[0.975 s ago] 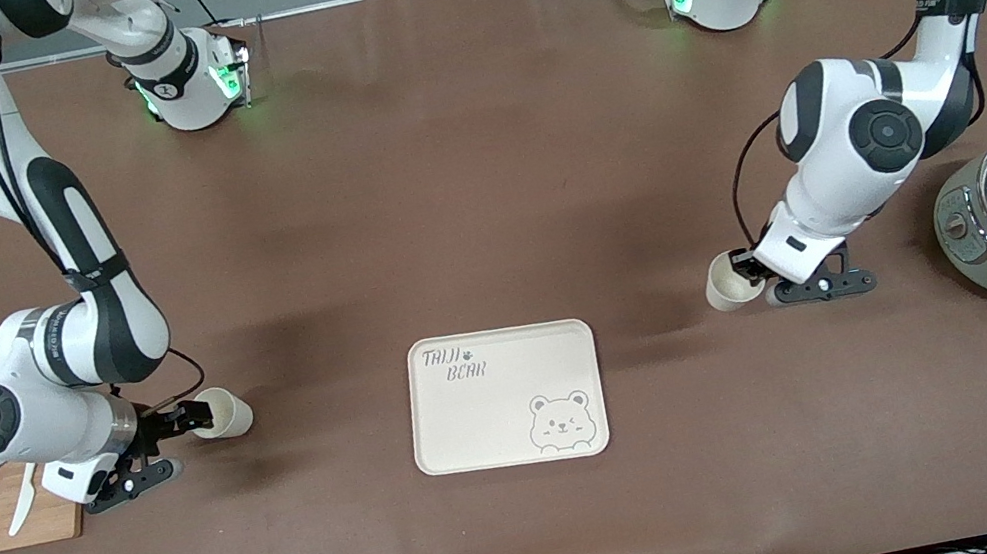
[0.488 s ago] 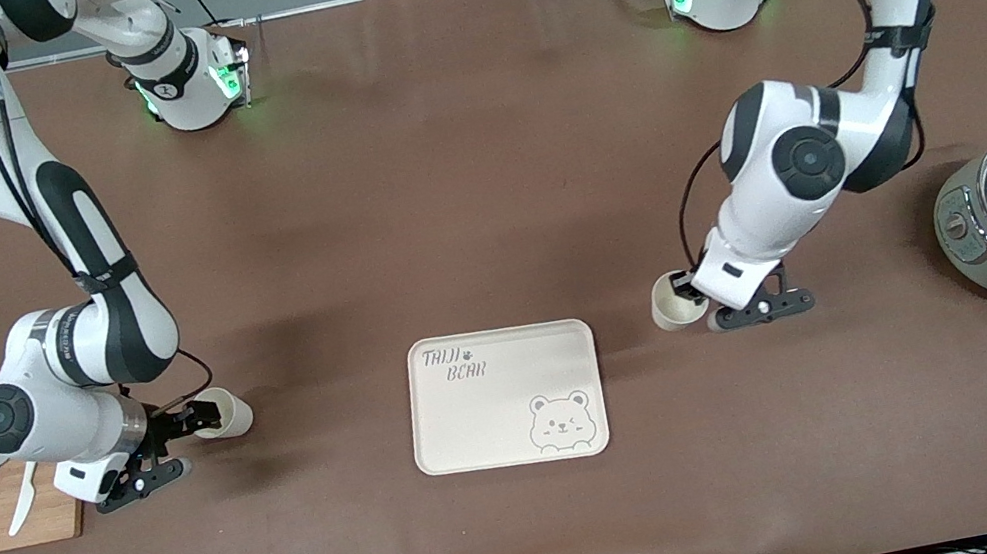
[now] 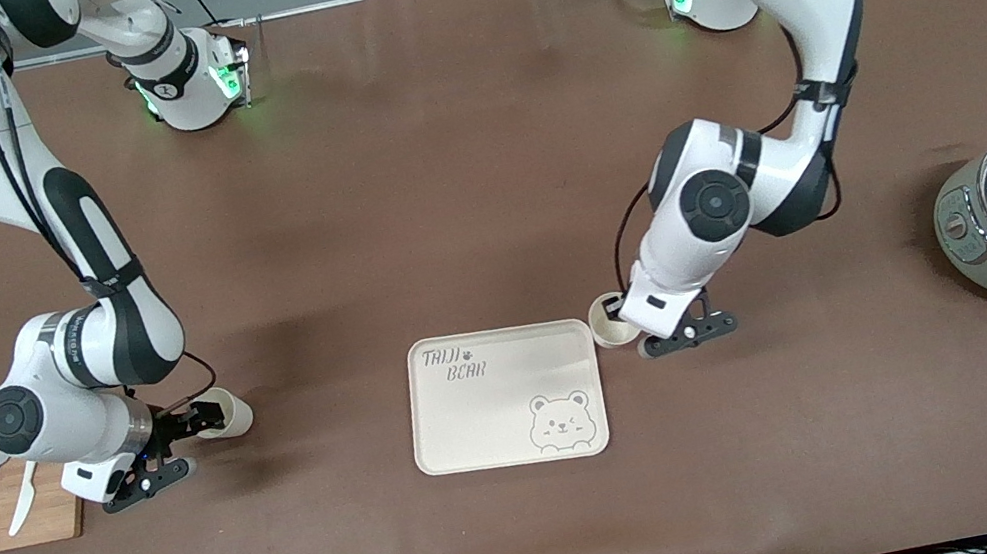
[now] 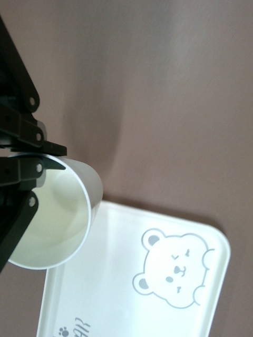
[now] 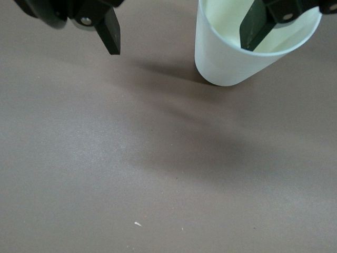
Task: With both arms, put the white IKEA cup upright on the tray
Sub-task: 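Carry the white cup with the left gripper onto the bear tray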
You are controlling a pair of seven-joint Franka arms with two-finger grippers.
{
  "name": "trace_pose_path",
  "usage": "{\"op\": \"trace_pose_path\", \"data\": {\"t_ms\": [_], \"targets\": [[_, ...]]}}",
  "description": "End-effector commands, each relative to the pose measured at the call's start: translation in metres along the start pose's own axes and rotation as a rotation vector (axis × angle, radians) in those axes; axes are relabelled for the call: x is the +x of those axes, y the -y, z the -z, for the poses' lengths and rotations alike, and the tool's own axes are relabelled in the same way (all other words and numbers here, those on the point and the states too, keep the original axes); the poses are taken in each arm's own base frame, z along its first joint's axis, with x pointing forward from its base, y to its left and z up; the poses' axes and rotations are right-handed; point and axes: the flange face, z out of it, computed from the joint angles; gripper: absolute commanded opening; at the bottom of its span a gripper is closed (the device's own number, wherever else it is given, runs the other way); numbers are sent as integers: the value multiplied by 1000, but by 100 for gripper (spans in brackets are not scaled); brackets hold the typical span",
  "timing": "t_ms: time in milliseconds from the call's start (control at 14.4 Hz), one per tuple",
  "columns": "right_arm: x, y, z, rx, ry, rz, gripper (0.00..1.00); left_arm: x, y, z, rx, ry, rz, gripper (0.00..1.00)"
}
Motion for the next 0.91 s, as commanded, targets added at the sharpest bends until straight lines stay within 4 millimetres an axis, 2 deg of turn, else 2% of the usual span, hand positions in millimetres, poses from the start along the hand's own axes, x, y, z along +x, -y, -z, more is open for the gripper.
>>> {"op": "trace_pose_path", "data": {"t_ms": [0,139,418,488,697,836], "targets": [[2,0,0,9,-14,14,100,3,-12,-6,-2,13,46,0],[2,0,-3,10,-10,14,100,-8,-30,-12,-5,14,55,0],[2,1,-3,11,-10,16,100,-11,-42,-21,-10,12,72,0],[3,5,-4,13,-10,22,96,-11,-48,-20,-21,-1,73,0],[4,6,-4,14,-10,23,66,-7,-59,-31,-40,-18,89,0],[4,7,-4,14,-10,35,50,-5,-60,-37,-55,-35,91,0]]}}
